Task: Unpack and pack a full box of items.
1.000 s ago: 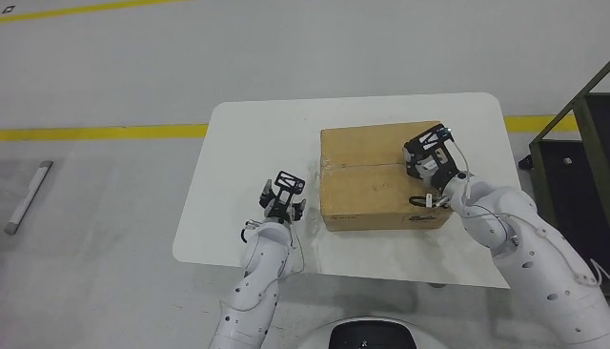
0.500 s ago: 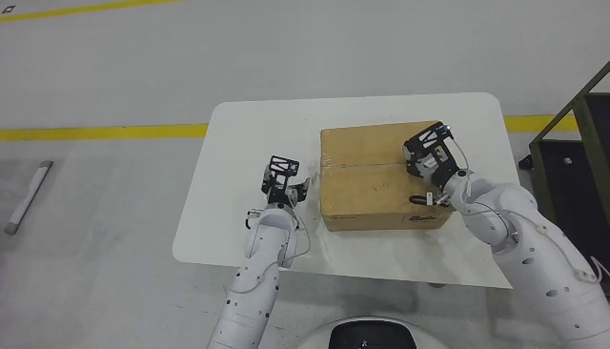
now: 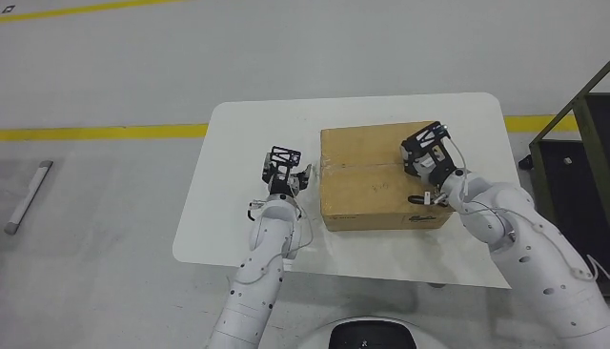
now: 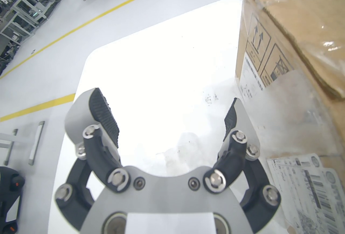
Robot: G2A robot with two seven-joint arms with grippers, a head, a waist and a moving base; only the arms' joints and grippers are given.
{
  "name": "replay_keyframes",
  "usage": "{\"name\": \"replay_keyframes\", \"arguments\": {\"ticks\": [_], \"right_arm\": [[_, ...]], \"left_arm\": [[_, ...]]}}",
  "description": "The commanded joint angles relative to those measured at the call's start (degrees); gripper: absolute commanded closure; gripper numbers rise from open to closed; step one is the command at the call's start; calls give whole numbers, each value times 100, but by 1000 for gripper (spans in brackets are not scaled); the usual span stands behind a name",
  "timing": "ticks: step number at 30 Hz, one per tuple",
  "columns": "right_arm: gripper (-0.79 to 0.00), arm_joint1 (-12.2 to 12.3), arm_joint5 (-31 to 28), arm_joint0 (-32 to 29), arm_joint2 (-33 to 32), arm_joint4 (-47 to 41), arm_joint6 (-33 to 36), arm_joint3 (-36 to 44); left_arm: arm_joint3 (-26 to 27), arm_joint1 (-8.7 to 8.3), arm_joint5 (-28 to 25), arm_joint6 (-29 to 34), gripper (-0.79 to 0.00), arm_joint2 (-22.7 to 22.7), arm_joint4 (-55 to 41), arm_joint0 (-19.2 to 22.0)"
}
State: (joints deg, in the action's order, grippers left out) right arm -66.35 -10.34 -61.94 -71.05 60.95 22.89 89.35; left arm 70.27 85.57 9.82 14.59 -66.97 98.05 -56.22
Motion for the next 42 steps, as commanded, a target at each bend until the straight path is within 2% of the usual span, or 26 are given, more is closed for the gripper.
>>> {"name": "replay_keyframes", "arguments": {"ticks": [1,10,16,18,23,27,30,33,36,42], "right_arm": [[0,-4,-5,-6,3,-1,9,2],[0,-19,-20,20,-7,23,21,-13],[0,-21,-31,0,-51,33,32,17],[0,-20,-39,-16,-67,50,43,33],[0,-16,-82,-32,-108,73,80,48],[0,-15,-146,-41,-123,67,139,91],[0,-16,-158,-64,-121,69,189,130],[0,-17,-181,-77,-122,81,221,146],[0,-17,-187,-86,-132,88,237,155],[0,-13,-201,-107,-169,129,270,178]], "left_arm": [[31,8,-30,-66,-785,7,-44,8],[297,22,-94,-144,-785,-76,-310,-74],[480,-66,84,69,-785,-269,480,-202],[719,-110,-22,131,-785,-420,559,-382],[1432,-243,-694,383,-785,-764,766,-1040],[1508,-316,-1119,411,-785,-810,1142,-1372],[1421,-315,-1335,382,-785,-783,946,-1398],[1265,-318,-1393,399,-785,-669,1169,-1306],[1230,-298,-1415,373,-785,-630,924,-1269],[1318,-323,-1927,407,-785,-663,642,-1266]]}}
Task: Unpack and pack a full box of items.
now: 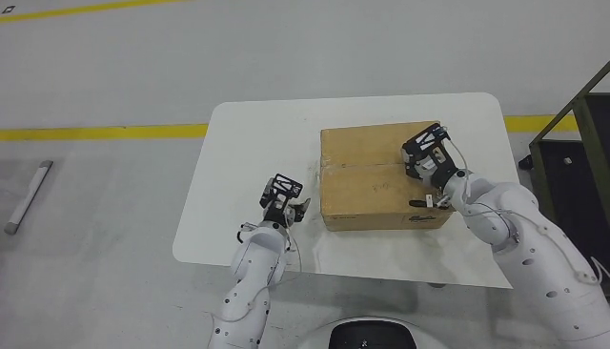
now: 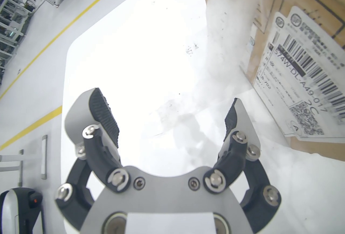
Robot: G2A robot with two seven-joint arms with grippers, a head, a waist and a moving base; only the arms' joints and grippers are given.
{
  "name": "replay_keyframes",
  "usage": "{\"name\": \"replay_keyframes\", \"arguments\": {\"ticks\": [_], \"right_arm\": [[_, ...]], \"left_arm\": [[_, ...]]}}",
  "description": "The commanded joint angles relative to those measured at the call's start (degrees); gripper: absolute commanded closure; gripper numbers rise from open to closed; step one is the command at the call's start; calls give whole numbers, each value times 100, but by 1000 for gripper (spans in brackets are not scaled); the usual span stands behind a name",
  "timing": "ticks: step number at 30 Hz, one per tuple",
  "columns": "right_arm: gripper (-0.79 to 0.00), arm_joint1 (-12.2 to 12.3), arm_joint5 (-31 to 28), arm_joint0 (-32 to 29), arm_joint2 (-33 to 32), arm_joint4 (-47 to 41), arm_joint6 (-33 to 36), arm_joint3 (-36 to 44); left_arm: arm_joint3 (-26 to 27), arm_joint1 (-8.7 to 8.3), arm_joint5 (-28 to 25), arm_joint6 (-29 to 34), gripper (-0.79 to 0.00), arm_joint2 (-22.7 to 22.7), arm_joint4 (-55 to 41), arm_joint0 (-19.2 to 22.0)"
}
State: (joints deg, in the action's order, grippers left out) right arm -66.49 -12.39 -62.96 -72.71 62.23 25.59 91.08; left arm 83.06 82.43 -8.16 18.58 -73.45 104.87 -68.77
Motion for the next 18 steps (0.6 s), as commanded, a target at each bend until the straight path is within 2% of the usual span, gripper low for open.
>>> {"name": "replay_keyframes", "arguments": {"ticks": [1,8,12,18], "right_arm": [[0,-1,3,-8,-6,3,3,10],[0,-5,-15,-47,-3,13,15,75],[0,-10,-4,-65,11,17,31,121],[0,-13,-34,-94,8,24,38,167]], "left_arm": [[86,-19,-217,38,-785,-40,-71,-25],[495,-86,-567,56,-785,-129,-58,-290],[274,-75,-448,-73,-785,6,14,-188],[-274,-7,-67,-316,-785,316,80,235]]}}
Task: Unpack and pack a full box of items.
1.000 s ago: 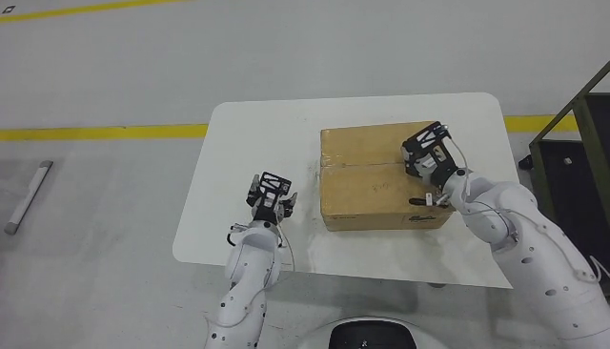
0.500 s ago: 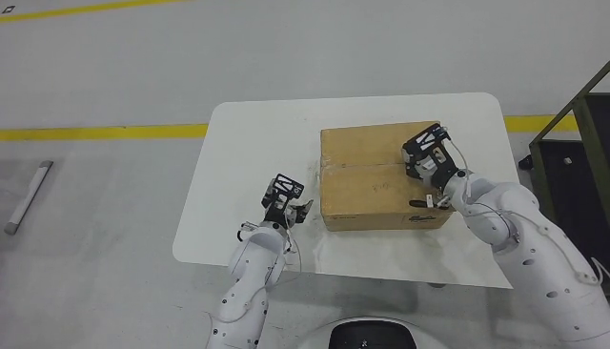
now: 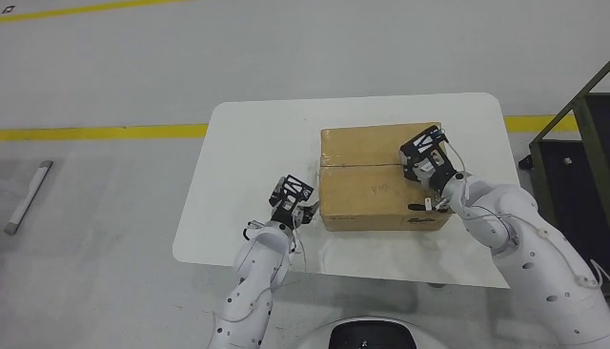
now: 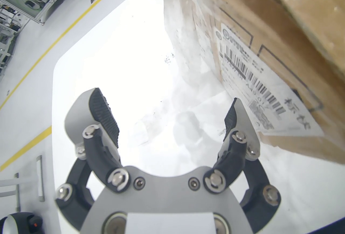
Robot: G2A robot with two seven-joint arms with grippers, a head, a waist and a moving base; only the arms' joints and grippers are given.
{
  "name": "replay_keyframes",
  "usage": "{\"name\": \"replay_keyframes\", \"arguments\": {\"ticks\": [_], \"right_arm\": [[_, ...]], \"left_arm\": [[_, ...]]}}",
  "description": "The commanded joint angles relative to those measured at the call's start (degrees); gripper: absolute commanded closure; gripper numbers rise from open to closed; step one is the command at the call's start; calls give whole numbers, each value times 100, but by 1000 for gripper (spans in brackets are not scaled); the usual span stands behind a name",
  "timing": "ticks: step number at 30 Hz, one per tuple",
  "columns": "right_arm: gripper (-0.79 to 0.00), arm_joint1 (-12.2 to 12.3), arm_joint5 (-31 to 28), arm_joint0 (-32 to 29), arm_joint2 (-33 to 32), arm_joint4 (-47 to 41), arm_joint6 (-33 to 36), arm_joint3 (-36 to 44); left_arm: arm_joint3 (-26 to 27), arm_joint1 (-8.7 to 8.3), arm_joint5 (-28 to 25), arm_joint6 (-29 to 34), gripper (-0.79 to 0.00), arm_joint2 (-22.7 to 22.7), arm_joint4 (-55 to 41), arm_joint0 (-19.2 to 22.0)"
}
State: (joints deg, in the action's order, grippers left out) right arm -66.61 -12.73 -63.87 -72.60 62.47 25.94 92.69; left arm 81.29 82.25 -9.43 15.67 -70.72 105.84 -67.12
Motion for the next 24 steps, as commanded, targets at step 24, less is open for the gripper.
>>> {"name": "replay_keyframes", "arguments": {"ticks": [24], "right_arm": [[0,-41,116,-5,42,-51,23,79]], "left_arm": [[-566,227,1107,-748,-785,357,-864,834]]}}
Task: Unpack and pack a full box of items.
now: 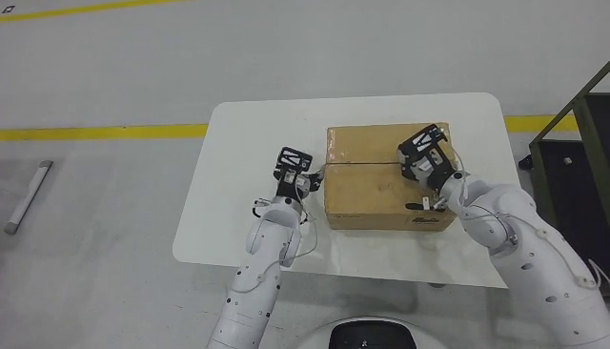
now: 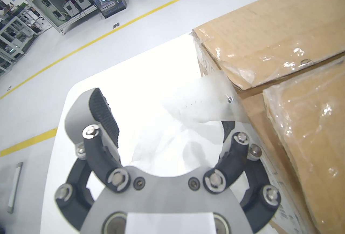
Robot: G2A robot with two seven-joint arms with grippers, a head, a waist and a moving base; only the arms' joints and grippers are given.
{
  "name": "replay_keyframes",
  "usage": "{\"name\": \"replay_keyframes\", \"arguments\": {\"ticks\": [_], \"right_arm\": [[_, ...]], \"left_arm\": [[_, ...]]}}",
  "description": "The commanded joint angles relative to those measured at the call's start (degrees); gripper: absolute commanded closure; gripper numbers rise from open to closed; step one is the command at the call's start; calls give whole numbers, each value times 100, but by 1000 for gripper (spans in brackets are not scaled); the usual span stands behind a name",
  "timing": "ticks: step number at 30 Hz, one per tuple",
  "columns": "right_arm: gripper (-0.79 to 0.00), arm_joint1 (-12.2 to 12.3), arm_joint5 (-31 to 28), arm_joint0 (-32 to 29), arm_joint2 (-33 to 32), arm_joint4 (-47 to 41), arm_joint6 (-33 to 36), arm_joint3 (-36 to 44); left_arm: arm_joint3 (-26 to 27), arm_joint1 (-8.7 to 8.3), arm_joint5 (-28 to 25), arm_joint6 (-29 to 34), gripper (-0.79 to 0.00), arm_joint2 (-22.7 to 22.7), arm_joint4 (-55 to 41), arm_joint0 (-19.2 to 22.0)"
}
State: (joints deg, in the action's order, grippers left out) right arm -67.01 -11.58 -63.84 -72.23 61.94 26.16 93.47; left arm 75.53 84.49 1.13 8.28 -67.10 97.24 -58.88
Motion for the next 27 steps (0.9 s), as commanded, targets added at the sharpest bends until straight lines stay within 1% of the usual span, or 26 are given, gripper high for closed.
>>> {"name": "replay_keyframes", "arguments": {"ticks": [1,15,22,27], "right_arm": [[0,-3,3,-19,10,4,2,4],[0,-11,28,-64,-31,-18,33,30],[0,-11,56,-41,-127,-96,32,57],[0,-16,80,-115,-110,-95,40,-77]], "left_arm": [[16,7,102,-10,-785,-8,-7,15],[46,42,159,-69,-785,46,-58,149],[-170,105,210,-45,-785,186,-81,493],[-315,169,143,-161,-785,340,-213,750]]}}
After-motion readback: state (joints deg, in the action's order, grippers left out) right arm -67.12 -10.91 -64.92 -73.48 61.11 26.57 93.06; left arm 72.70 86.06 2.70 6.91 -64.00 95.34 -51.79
